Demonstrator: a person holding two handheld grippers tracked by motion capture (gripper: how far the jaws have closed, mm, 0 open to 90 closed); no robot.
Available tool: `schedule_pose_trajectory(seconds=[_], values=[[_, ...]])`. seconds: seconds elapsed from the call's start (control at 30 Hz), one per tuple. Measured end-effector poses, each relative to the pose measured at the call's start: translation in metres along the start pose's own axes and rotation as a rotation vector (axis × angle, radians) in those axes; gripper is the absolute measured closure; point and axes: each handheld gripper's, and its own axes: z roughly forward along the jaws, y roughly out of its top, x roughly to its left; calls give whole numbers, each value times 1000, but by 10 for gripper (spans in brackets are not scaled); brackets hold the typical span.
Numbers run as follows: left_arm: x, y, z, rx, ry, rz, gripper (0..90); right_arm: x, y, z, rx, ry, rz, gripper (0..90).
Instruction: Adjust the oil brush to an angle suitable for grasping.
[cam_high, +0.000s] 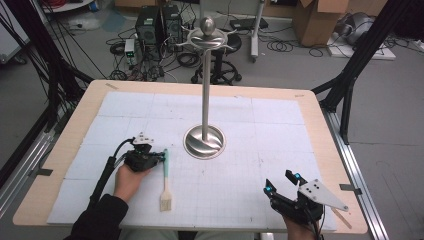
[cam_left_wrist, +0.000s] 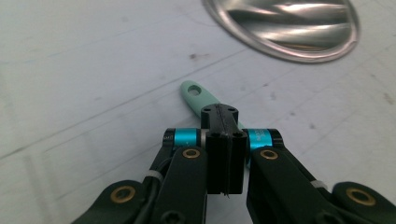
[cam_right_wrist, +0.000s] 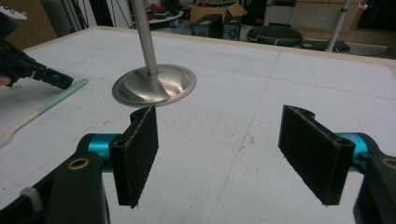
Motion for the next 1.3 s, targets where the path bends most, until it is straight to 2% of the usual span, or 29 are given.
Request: schedule_pose_trajectory(seconds=[0.03,0.07,0.13,0.17,0.23,0.27,0.3,0.4,0.57,0.73,0.93,1.03,1.17,1.3], values=[[0,0,0,0,0,0,894,0,0,0,2,1,-3,273],[-7,0,-2,-16,-33,7,894,0,0,0,1,1,-1,273],[-16,-1,-9,-34,-63,41,894,-1,0,0,-4,0,-2,274],[-22,-3,-13,-48,-78,46,894,0,0,-1,-3,0,2,273],[-33,-6,-20,-53,-122,82,894,0,0,-1,-1,-1,1,274],[-33,-6,-20,-53,-122,82,894,0,0,-1,-1,0,-5,274],[-47,-12,-25,-52,-170,106,895,1,0,-1,1,1,0,274],[-60,-22,-25,-47,-217,112,895,1,1,-1,-1,-1,-6,274],[-68,-38,-16,13,-205,143,894,1,0,-2,-5,-3,-1,274],[-67,-40,-22,31,-153,167,894,-1,0,-4,-8,-7,3,273],[-50,-45,-37,45,-98,165,894,-1,0,-4,-9,-8,0,274],[-40,-47,-46,63,-59,179,894,0,1,-4,-11,-10,-2,274],[-29,-50,-53,65,-37,168,894,0,1,-4,-10,-10,-1,273],[-22,-52,-57,62,-36,151,894,0,0,-3,-4,-10,2,274]])
